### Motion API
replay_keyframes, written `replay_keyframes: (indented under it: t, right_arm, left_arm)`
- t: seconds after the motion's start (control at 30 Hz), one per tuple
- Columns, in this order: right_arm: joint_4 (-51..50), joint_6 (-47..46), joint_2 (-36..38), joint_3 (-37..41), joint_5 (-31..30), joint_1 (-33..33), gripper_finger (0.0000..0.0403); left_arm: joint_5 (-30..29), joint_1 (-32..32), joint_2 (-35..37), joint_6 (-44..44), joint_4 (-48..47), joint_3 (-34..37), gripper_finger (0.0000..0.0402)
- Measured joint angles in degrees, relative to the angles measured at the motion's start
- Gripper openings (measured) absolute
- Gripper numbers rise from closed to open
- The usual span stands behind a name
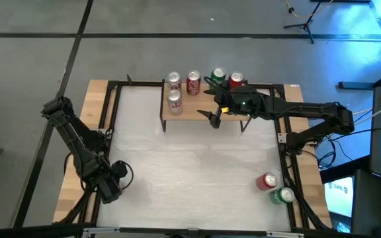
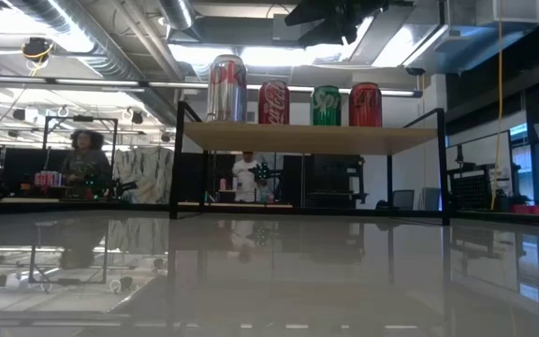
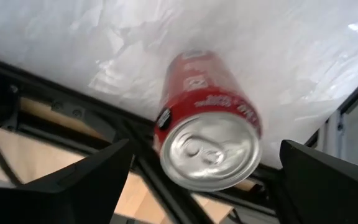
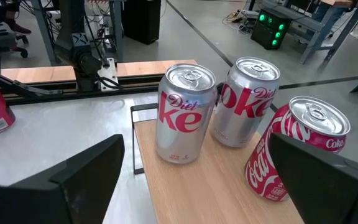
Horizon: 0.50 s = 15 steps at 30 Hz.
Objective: Place canned beverage on shelf
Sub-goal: Put the red-white soda can aligned with the other red soda can on the shelf
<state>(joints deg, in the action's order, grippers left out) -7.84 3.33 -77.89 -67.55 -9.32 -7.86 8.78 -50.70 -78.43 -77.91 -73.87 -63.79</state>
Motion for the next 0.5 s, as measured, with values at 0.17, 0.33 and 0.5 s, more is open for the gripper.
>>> replay_keyframes:
  t: [0.17, 0.33, 0.5]
  right_arm:
    - [0.0, 0.0, 0.0, 0.0, 0.0, -0.02, 0.0395]
    - [0.0, 0.0, 0.0, 0.0, 0.0, -0.02, 0.0395]
    - [0.0, 0.0, 0.0, 0.0, 0.0, -0.02, 0.0395]
  left_arm:
    - [-0.88, 0.0, 0.0, 0.02, 0.62, 0.0, 0.0396]
    - [-0.96, -0.02, 0.0, 0.02, 0.31, 0.0, 0.0396]
    - [-2.47, -0.07, 0.0, 0.01, -0.06, 0.83, 0.0396]
